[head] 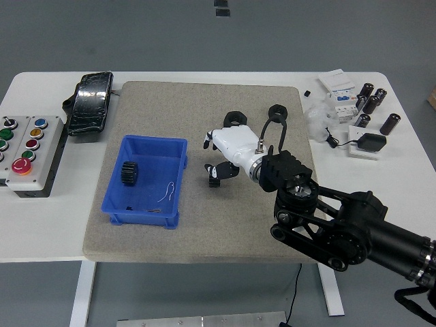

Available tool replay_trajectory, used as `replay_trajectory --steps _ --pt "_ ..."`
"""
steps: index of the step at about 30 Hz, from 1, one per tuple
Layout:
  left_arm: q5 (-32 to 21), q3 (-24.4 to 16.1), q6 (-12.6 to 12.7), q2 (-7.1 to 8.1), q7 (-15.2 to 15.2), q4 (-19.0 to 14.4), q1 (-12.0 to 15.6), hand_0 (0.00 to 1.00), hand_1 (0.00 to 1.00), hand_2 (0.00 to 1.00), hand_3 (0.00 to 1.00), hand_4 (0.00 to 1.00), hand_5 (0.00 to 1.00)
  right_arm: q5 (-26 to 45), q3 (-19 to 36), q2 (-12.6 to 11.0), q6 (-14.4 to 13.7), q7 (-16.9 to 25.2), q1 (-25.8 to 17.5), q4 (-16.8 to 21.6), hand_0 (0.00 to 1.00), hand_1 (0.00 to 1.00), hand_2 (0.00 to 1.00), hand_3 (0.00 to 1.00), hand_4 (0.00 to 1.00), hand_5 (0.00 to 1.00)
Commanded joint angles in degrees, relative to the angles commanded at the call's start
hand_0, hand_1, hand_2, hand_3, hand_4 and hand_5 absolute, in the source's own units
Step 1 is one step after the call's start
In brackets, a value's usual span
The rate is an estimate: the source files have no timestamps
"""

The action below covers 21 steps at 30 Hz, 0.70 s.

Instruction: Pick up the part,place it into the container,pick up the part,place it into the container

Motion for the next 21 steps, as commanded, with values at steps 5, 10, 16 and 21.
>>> replay_trajectory --steps 5,10,16,21 --pt "0.22 -0.14 -0.03 -0.07 -0.02 0.0 -0.04 0.629 0.637 0.649 0.683 0.659 0.48 0.91 -0.83 -0.22 1.74 -1.18 -0.36 1.25 0.324 0.655 0.843 0.892 0.914 0.417" --pt "0.34 -0.25 -0.03 -0.03 -0.04 0.0 -0.03 0.629 0.637 0.65 0.683 0.659 0.482 2.79 -2.42 -0.42 2.82 -1.69 -0.55 1.27 0.318 0.653 0.839 0.888 0.937 0.445" --pt "0.36 -0.25 -0.06 -0.05 0.0 0.0 -0.04 0.629 0.638 0.65 0.684 0.66 0.485 4.39 -4.18 0.13 1.58 -1.16 -0.04 -0.77 0.312 0.629 0.771 0.825 0.922 0.456" --pt "0.28 -0.17 -0.11 -0.06 -0.05 0.0 -0.1 0.629 0.637 0.65 0.684 0.66 0.485 4.99 -5.37 0.78 -1.16 -0.37 0.52 -2.61 0.28 0.515 0.63 0.673 0.669 0.357"
